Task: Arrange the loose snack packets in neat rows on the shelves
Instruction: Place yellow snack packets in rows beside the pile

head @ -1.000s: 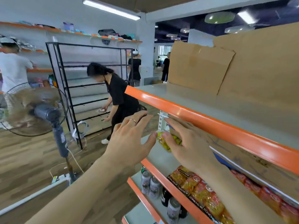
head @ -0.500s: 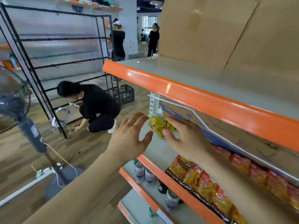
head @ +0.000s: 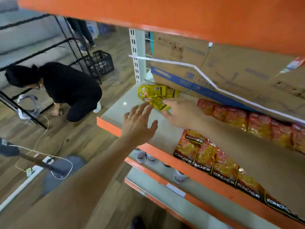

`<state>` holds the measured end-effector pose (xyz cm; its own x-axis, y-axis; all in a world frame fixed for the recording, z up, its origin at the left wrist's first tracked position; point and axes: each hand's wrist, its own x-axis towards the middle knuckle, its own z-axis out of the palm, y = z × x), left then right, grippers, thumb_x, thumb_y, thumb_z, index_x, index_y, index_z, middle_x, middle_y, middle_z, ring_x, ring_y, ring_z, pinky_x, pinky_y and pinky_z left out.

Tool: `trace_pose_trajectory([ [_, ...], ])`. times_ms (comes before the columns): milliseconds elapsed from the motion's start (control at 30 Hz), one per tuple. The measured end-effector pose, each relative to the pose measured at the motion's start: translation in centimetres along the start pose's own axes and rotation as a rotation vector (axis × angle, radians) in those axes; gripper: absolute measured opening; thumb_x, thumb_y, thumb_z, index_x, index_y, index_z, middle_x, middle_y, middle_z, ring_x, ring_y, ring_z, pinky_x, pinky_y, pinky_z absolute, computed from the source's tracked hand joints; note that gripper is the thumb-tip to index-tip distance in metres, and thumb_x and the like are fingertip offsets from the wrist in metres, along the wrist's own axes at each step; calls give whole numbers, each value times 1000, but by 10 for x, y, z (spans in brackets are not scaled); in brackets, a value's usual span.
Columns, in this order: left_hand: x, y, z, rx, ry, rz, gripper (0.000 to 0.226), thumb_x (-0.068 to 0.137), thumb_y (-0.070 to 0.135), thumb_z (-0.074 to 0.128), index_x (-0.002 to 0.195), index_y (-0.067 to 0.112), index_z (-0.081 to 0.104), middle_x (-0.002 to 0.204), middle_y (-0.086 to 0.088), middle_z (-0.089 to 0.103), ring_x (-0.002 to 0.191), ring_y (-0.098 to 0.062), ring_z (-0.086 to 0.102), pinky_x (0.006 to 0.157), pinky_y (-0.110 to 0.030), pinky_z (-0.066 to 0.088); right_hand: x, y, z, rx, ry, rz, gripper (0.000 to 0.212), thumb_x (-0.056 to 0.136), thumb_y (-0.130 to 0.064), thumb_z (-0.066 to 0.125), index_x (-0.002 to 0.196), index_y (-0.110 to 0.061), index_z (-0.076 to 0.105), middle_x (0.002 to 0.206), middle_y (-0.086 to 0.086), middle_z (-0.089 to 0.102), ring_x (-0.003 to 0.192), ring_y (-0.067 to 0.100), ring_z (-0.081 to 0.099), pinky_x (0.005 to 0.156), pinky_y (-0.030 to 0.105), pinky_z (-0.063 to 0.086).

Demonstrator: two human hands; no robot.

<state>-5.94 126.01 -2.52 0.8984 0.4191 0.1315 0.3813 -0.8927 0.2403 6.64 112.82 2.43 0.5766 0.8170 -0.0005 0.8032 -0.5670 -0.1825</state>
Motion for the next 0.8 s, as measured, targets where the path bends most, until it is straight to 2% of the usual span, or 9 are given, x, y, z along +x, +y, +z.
trace_pose_trajectory([
  [133,-8,-3,34,-25,30,-42,72,83,49,39,149,22,39,159,4,35,144,-26,31,113,-45,25,20,18,27,-71,-145,-2,58,98,-47,43,152,-28,34,163,-5,26,145,23,34,114,43,34],
  [200,-7,-6,40,-48,80,-60,78,79,51,35,150,19,38,158,1,36,142,-26,33,112,-44,26,26,23,36,-104,-218,-6,59,99,-49,41,153,-26,32,164,-3,21,148,22,28,116,45,29],
  [333,-5,-8,40,-1,45,-37,87,77,58,28,156,23,26,163,0,27,147,-25,25,114,-49,25,25,18,51,-48,-294,-39,55,99,-45,43,149,-23,39,161,0,30,146,23,32,114,44,34],
  [433,-6,-9,43,41,-26,-15,85,80,63,18,158,31,13,166,6,14,152,-23,12,119,-51,17,18,12,47,-59,-267,-130,34,96,-42,43,120,-27,62,134,4,60,124,30,54,100,41,45],
  [467,-6,-10,42,46,-42,-15,83,81,63,17,158,33,9,167,7,11,153,-22,9,120,-51,14,19,12,41,-51,-249,-146,30,96,-40,44,114,-27,66,126,6,64,119,31,57,97,42,47],
  [600,-4,-9,42,105,-118,16,68,90,62,19,155,47,4,167,11,3,154,-20,-1,121,-54,4,43,27,18,50,-80,-56,39,95,-35,46,128,-22,63,140,6,57,129,30,52,105,45,43],
  [667,-3,-9,42,145,-151,42,60,97,63,20,154,51,8,167,11,1,154,-20,-5,120,-55,0,57,37,16,11,-137,5,47,98,-35,44,141,-17,51,154,9,42,140,31,40,112,43,35],
  [733,-2,-9,43,147,-157,45,56,98,64,24,152,49,20,167,11,4,154,-20,-4,119,-57,-1,64,44,22,-28,-256,97,54,104,-35,41,153,-14,33,162,12,25,147,31,26,116,38,26],
  [800,-2,-10,45,104,-106,26,53,98,63,31,146,42,35,165,12,14,153,-18,1,119,-56,2,67,43,28,-37,-291,145,56,105,-41,36,153,-15,29,161,15,23,147,32,26,115,39,26],
])
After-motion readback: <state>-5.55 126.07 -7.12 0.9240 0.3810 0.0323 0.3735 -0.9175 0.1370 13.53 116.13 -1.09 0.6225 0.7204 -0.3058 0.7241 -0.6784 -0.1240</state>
